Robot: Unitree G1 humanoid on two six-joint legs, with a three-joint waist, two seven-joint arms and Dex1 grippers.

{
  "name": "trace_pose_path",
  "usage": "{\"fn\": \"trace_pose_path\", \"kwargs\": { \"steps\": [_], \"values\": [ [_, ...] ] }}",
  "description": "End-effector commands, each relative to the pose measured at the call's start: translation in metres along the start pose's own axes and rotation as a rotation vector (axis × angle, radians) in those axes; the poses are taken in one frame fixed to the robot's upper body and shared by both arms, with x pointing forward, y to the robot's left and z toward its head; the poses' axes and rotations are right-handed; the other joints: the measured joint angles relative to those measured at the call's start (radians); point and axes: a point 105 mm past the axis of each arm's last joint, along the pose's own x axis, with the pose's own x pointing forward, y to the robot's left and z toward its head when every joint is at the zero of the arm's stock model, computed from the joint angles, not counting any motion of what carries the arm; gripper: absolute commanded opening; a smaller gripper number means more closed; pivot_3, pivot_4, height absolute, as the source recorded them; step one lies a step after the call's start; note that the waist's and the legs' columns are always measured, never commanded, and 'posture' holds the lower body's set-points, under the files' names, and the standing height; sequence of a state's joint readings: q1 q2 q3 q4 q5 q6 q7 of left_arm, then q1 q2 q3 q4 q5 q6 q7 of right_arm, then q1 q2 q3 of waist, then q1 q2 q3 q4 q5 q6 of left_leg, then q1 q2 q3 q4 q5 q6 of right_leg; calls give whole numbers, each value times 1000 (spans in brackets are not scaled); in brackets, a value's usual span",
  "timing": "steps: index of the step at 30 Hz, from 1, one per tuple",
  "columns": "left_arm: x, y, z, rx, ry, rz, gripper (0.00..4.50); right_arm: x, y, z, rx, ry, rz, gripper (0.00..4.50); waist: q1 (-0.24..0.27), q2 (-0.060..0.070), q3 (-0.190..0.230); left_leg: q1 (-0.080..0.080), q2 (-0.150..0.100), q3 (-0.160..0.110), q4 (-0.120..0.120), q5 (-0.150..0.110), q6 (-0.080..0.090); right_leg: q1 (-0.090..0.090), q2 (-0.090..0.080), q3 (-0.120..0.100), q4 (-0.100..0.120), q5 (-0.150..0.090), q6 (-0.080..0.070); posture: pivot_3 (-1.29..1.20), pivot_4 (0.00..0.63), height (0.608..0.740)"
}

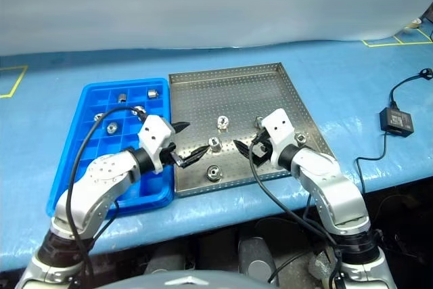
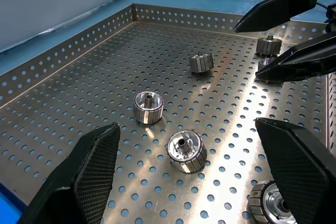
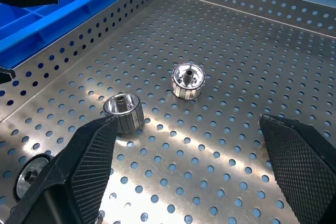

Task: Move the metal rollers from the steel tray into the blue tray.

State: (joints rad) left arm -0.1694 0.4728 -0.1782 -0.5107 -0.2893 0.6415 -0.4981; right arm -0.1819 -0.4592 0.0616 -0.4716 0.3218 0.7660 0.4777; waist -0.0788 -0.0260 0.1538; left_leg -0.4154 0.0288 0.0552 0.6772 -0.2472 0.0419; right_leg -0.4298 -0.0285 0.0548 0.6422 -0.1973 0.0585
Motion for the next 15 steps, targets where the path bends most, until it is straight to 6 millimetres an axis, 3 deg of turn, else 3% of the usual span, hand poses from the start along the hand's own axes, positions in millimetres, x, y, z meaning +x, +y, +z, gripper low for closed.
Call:
{"fn": "trace_pose_path", "kwargs": {
  "steps": [1, 15],
  "values": [
    [0, -1, 6, 17, -35, 0, 4459, -3, -3, 16, -29, -64, -22, 4500, 0, 0, 0, 0, 0, 0, 0, 0, 0, 0, 0, 0, 0, 0, 0, -125, 150, 740],
    [3, -1, -1, 6, -6, 3, 4459, -2, 1, 12, -27, -37, -3, 4500, 1, 0, 0, 0, 0, 0, 0, 0, 0, 0, 0, 0, 0, 0, 0, -117, 150, 740]
  ]
}}
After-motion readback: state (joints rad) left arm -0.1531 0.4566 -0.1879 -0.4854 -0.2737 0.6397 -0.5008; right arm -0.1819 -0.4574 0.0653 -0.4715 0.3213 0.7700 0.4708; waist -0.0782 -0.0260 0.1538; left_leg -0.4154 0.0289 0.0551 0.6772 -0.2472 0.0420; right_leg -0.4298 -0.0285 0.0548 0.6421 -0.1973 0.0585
